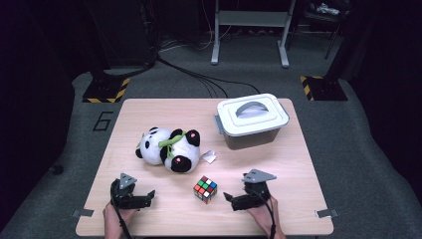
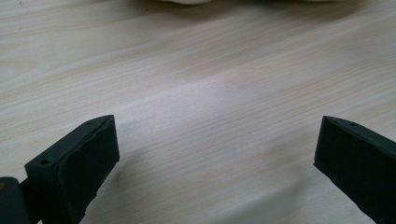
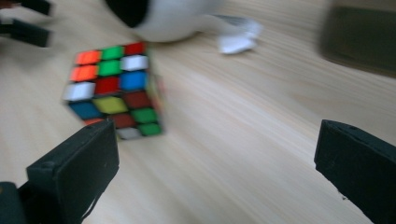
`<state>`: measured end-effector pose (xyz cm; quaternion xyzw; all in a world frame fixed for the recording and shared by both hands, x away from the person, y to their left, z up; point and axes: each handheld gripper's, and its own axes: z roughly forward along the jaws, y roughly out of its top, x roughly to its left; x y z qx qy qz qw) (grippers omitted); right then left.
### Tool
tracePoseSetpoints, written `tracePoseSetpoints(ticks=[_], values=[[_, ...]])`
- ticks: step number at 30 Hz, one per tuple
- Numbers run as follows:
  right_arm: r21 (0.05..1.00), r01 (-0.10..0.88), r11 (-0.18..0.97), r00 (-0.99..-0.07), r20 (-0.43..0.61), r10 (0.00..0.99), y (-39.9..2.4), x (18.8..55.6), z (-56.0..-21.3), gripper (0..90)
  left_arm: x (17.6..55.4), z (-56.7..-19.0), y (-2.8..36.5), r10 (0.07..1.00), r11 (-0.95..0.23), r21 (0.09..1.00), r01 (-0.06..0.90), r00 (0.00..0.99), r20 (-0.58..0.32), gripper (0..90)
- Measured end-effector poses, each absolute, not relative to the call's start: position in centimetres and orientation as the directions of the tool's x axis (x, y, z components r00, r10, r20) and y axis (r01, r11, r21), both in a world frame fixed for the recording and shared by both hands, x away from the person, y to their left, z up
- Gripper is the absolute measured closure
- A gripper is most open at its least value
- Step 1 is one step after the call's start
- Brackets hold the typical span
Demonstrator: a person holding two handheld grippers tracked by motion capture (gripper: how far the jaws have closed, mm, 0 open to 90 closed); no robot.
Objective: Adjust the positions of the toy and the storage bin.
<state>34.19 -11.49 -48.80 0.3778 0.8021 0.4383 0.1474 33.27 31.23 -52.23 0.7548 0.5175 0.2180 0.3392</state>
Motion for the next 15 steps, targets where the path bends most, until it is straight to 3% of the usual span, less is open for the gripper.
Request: tracePoseSetpoints(ticks=[8, 15], values=[[0.754, 0.614, 0.235, -0.434, 0.073, 0.898, -18.8, 37.6, -51.9, 0.0, 32.3, -50.4, 29.9, 0.916, -0.255, 0.754, 0.605, 0.401, -0.011, 0.0], [0.711, 0.651, 0.267, -0.387, 0.009, 0.922, -19.7, 39.0, -52.7, 0.0, 31.3, -49.1, 28.5, 0.896, -0.285, 0.766, 0.577, 0.445, -0.002, 0.0]])
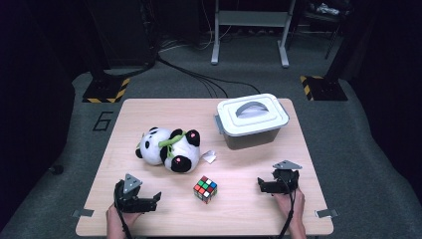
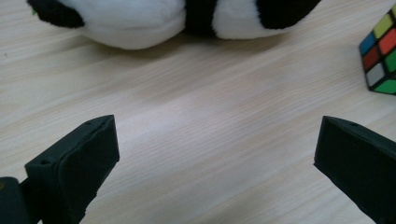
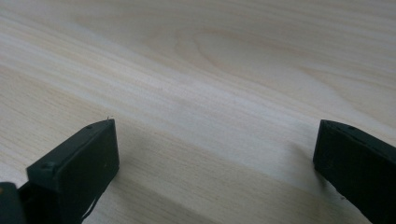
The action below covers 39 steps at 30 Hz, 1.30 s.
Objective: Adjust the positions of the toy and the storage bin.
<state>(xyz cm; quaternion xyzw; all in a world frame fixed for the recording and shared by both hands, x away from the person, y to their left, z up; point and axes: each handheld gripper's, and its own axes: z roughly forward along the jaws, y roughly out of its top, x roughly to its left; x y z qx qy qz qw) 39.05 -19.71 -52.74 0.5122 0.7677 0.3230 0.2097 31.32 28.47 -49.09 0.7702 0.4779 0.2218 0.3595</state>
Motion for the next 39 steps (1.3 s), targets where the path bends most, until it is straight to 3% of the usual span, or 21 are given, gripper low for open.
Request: tracePoseSetpoints(ticks=[26, 39], values=[[0.715, 0.648, 0.263, -0.374, -0.001, 0.927, -19.6, 38.9, -52.9, 0.0, 30.2, -47.7, 19.3, 0.736, -0.394, 0.797, 0.457, 0.676, -0.024, 0.0], [0.716, 0.648, 0.258, -0.369, 0.000, 0.929, -19.6, 38.9, -52.9, 0.0, 31.5, -48.0, 15.4, 0.706, -0.429, 0.780, 0.455, 0.708, -0.025, 0.0]])
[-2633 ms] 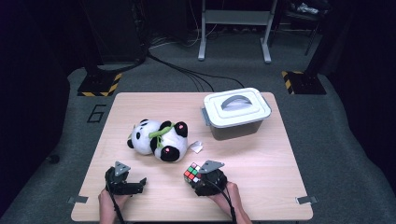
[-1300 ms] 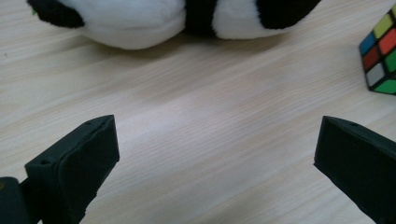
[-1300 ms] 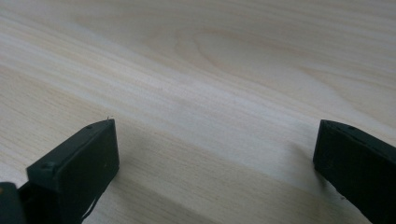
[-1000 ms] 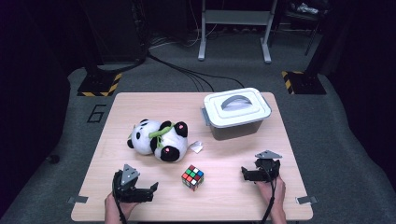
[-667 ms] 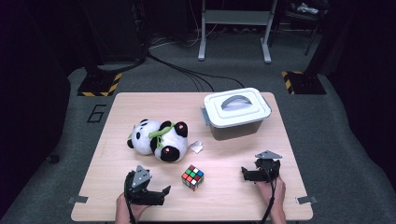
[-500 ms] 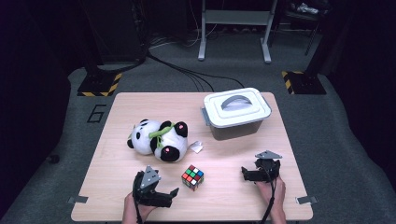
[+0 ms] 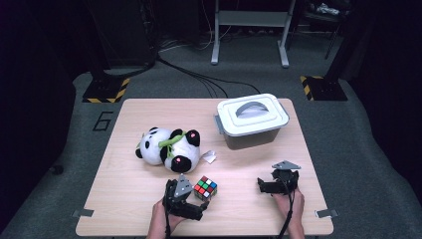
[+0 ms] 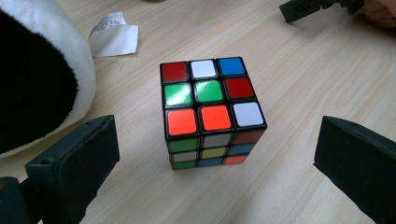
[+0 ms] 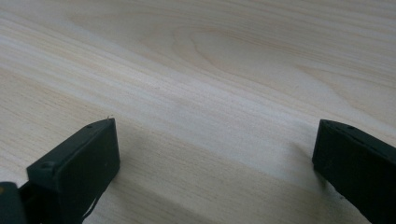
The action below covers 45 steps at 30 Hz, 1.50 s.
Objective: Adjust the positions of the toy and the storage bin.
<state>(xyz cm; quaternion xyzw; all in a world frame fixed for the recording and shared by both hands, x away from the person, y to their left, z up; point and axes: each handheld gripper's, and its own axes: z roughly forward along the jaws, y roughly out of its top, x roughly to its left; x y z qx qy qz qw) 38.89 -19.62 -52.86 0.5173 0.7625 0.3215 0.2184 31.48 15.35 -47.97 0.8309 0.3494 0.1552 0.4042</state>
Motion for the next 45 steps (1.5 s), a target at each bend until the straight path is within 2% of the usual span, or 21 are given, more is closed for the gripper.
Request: tracePoseSetpoints(ticks=[12, 16, 19, 22, 26, 32, 38, 45], values=[[0.717, 0.647, 0.260, -0.372, 0.000, 0.928, -19.6, 38.9, -52.9, 0.2, 32.8, -48.8, 13.6, 0.719, -0.443, 0.767, 0.464, 0.695, -0.005, 0.5], [0.716, 0.648, 0.260, -0.373, 0.001, 0.928, -19.6, 38.9, -52.9, 0.3, 33.6, -49.2, 12.7, 0.713, -0.476, 0.754, 0.453, 0.700, 0.029, 7.3], [0.717, 0.649, 0.256, -0.368, 0.001, 0.930, -19.6, 38.9, -52.9, 0.3, 34.0, -49.9, 12.3, 0.719, -0.475, 0.747, 0.465, 0.694, 0.025, 14.7], [0.717, 0.648, 0.255, -0.366, 0.000, 0.930, -19.6, 38.8, -52.9, 0.5, 34.2, -50.6, 12.3, 0.736, -0.458, 0.749, 0.478, 0.677, 0.018, 17.9], [0.719, 0.647, 0.255, -0.367, 0.000, 0.930, -19.7, 38.8, -52.9, 1.0, 34.3, -51.2, 12.5, 0.742, -0.427, 0.765, 0.482, 0.670, -0.009, 33.3], [0.719, 0.648, 0.252, -0.365, 0.003, 0.931, -19.7, 38.8, -52.8, 1.4, 33.9, -51.3, 12.7, 0.738, -0.430, 0.774, 0.465, 0.675, 0.005, 34.3], [0.719, 0.647, 0.256, -0.370, 0.003, 0.929, -19.7, 38.9, -52.8, 1.4, 33.3, -50.5, 12.5, 0.701, -0.485, 0.761, 0.431, 0.711, 0.044, 34.4], [0.718, 0.647, 0.257, -0.372, 0.003, 0.928, -19.7, 38.9, -52.8, 1.2, 32.2, -49.9, 13.2, 0.704, -0.471, 0.770, 0.430, 0.709, 0.034, 34.3]])
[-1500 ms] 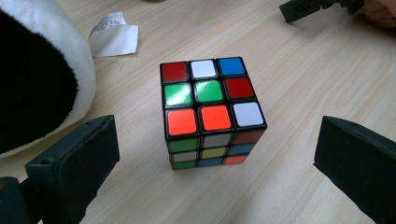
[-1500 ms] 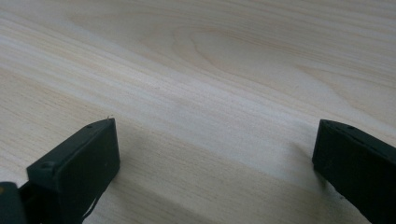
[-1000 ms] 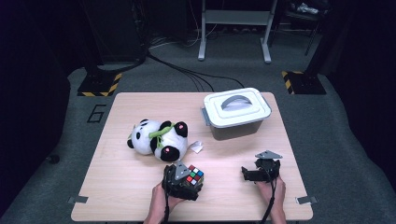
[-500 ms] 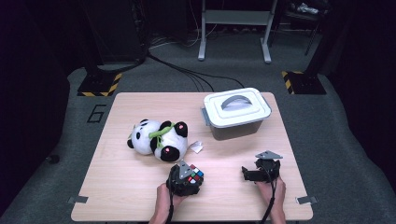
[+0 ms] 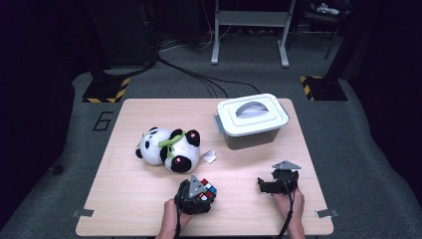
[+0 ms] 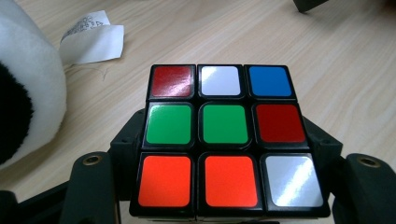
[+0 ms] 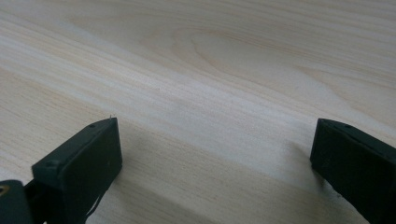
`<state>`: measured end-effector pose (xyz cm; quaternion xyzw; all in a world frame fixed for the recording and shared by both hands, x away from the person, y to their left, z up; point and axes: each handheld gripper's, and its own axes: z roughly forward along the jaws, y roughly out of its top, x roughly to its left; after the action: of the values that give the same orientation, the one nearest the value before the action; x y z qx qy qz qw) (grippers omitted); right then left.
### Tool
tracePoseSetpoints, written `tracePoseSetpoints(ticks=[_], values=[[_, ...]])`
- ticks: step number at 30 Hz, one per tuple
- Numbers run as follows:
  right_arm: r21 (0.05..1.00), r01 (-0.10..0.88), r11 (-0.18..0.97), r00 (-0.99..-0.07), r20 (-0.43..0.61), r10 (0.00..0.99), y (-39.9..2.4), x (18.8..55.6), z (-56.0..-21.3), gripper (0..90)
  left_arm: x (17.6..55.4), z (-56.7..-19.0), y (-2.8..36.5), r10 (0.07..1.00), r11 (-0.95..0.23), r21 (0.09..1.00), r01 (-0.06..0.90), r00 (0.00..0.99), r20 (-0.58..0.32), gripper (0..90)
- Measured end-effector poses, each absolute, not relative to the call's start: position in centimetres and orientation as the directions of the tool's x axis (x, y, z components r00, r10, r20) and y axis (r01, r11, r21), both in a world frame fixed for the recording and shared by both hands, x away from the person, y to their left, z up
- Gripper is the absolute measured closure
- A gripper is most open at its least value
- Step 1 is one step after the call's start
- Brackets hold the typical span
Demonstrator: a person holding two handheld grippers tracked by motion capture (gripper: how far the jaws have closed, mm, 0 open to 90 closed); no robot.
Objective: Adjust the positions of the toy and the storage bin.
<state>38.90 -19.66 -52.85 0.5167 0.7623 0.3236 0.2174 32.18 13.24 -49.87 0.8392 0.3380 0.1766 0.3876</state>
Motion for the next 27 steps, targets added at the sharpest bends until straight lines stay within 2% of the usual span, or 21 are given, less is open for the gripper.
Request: tracePoseSetpoints(ticks=[7, 16, 27], values=[[0.718, 0.648, 0.256, -0.370, 0.003, 0.929, -19.7, 38.9, -52.9, 1.2, 31.5, -49.5, 14.3, 0.709, -0.470, 0.772, 0.428, 0.704, 0.041, 34.3], [0.719, 0.647, 0.254, -0.369, 0.003, 0.929, -19.7, 38.9, -52.9, 1.2, 29.8, -49.6, 17.3, 0.759, -0.416, 0.788, 0.454, 0.650, 0.025, 34.3], [0.718, 0.648, 0.255, -0.369, 0.004, 0.929, -19.7, 38.9, -52.9, 1.2, 29.6, -49.1, 20.2, 0.797, -0.392, 0.785, 0.479, 0.603, 0.030, 34.3]])
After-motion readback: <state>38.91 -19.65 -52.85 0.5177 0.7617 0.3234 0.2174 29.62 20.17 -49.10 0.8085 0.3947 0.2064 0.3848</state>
